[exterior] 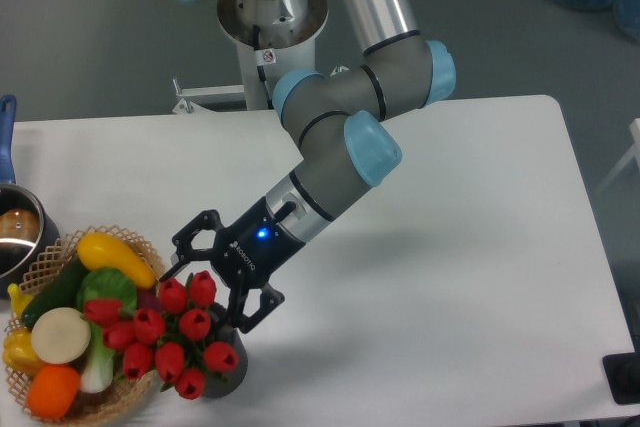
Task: Pick up the flowers from the vase
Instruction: 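Close the gripper around the bunch of red tulip stems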
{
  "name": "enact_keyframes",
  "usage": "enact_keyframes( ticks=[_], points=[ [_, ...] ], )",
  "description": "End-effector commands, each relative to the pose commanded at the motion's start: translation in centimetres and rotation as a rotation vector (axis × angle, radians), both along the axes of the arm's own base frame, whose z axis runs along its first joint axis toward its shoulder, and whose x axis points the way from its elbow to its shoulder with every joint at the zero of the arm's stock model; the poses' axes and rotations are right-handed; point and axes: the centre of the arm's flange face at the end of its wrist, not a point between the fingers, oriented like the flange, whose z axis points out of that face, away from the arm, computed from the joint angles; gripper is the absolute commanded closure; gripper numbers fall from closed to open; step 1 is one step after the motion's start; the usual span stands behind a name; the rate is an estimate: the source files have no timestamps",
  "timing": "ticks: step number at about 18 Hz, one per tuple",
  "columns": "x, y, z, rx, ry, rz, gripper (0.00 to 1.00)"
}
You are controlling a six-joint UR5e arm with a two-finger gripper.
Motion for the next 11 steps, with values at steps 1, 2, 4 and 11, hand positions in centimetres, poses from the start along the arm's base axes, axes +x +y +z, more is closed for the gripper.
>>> enact_keyframes(
  ticks=[1,2,4,11],
  points=[
    [0.0,0.0,-0.1,-0.001,-0.001,0.0,0.29],
    [-0.2,0.1,0.0,0.002,0.002,0.001,0.34],
    [-0.3,0.2,0.4,0.008,0.007,0.001,0.41],
    [-1.1,-0.2,1.2,0.032,0.005,0.008,0.61]
  ],
)
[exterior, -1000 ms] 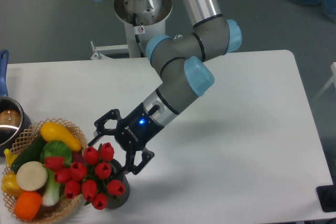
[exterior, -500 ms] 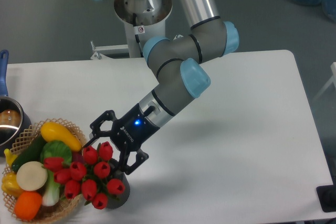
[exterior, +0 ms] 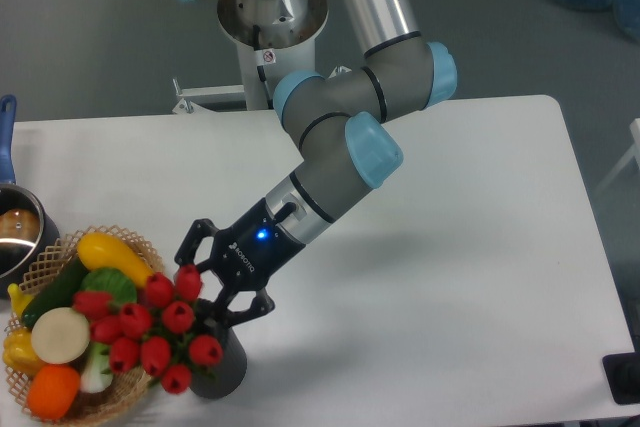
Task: Pick up the flowers from the vase
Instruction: 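Close the gripper around the bunch of red tulip stems, then lift the gripped tulips up out of the grey vase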
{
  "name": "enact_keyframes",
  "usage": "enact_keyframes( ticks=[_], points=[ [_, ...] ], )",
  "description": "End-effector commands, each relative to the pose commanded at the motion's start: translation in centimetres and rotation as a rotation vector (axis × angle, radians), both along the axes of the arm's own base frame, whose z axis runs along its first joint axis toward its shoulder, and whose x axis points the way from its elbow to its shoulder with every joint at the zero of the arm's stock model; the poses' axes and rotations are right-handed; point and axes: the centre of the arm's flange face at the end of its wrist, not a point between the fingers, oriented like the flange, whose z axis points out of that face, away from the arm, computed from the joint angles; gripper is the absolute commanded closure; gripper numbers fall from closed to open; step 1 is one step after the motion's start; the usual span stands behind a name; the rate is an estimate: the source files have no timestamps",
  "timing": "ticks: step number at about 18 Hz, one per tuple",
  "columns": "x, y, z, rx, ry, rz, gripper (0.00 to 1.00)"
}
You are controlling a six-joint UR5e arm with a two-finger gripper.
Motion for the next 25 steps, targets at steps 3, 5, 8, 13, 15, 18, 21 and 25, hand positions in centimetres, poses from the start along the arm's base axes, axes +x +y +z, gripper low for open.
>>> enact_keyframes(
  ticks=[3,5,8,13,15,18,21,25],
  points=[
    [-0.6,-0.2,0.4,0.011,0.002,0.006,0.64],
    [-0.6,-0.3,0.6,0.016,0.002,0.007,0.64],
    [-1.0,-0.4,1.0,0.021,0.006,0.013,0.65],
    [-1.0,-0.4,1.0,0.021,0.006,0.013,0.89],
    [-1.1,-0.4,1.0,0.022,0.007,0.013,0.97],
    [-1.1,-0.5,1.2,0.024,0.01,0.014,1.0],
    [-1.4,-0.9,2.3,0.046,0.013,0.017,1.0],
    [-2.1,-1.8,3.9,0.103,-0.013,0.019,1.0]
  ],
)
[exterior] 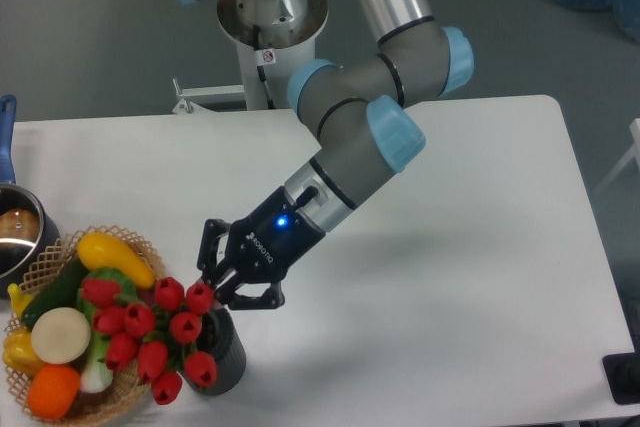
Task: Pick up the flowers from the vase
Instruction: 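Lift the gripped tulips up out of the grey vase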
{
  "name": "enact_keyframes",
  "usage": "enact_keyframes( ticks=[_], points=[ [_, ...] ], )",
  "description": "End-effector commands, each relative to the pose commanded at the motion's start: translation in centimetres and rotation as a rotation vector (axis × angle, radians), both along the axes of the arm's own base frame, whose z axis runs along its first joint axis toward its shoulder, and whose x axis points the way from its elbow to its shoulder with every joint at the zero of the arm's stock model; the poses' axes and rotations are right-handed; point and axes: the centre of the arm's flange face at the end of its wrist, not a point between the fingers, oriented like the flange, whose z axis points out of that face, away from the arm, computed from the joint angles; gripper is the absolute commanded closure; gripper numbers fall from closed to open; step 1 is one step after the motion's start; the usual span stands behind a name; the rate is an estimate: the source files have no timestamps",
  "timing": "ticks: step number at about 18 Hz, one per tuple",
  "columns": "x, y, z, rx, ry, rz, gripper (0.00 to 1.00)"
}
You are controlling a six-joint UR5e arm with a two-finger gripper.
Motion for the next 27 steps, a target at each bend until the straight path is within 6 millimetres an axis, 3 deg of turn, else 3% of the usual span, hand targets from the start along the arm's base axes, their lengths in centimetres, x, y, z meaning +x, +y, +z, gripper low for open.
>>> enact_keyframes(
  ticks=[11,17,21,27],
  points=[
    [-2.1,-3.7,5.9,0.16,-0.039,0.017,1.0],
    [-2.7,-4.0,7.5,0.201,-0.05,0.012,1.0],
    [-3.6,-4.1,9.7,0.218,-0.063,0.023,1.0],
    [-3.8,-4.3,9.9,0.238,-0.079,0.016,1.0]
  ],
)
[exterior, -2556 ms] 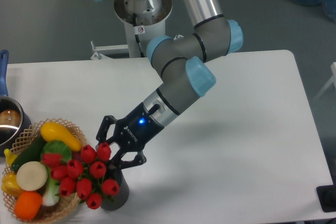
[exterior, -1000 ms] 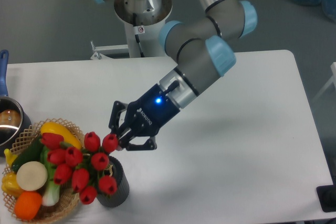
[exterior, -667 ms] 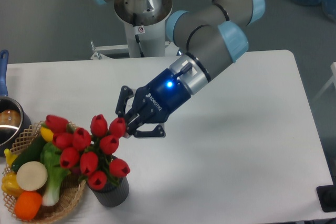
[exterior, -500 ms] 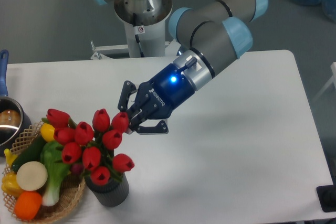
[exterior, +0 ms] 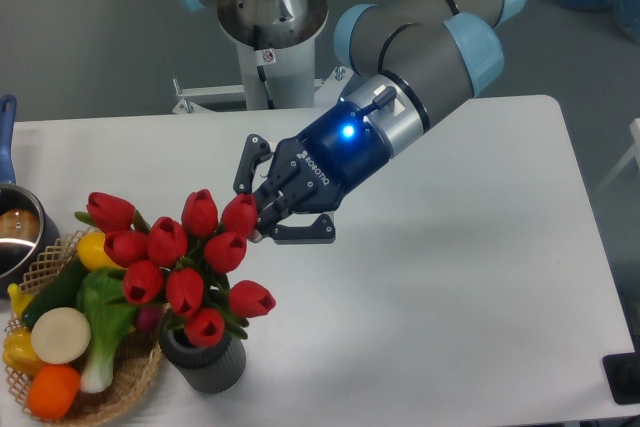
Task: Pick up the flowers from the vase
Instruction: 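Lift the gripped tulips up out of the grey vase, then carry the tulip bunch away from the vase over the open table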
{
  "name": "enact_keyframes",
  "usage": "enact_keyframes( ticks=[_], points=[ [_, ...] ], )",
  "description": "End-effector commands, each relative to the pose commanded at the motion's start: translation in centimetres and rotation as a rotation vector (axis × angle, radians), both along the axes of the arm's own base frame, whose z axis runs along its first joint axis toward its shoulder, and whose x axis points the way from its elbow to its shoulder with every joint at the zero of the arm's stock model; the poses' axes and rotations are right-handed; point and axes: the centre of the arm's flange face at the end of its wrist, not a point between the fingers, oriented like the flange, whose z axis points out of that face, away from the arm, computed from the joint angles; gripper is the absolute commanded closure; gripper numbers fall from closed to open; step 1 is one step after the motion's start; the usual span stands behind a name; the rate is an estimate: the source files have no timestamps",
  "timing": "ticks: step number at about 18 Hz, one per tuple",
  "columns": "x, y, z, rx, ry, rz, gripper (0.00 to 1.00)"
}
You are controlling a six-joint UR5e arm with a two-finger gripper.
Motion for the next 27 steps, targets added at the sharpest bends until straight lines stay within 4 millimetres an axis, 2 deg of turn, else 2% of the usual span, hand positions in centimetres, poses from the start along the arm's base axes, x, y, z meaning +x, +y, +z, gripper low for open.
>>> enact_keyframes(
  ticks=[6,10,13,15,17,19,22,26,27],
  points=[
    [-1.7,-1.7,1.0,0.042,-0.014,0.016,1.0],
    [-4.2,-3.9,2.0,0.07,-0.005,0.055,1.0],
    [-5.7,-4.9,3.5,0.034,0.072,0.118,1.0],
    [-7.1,-5.7,4.1,-0.087,0.212,0.227,1.0],
    [-8.6,-7.1,3.8,-0.186,0.342,0.312,1.0],
    [-9.8,-8.4,3.6,-0.205,0.365,0.341,1.0],
    [-11.9,-11.5,3.8,-0.276,0.397,0.428,1.0],
    [-13.9,-13.8,2.2,-0.327,0.392,0.47,1.0],
    [-14.7,-15.0,1.1,-0.342,0.376,0.486,1.0]
  ],
)
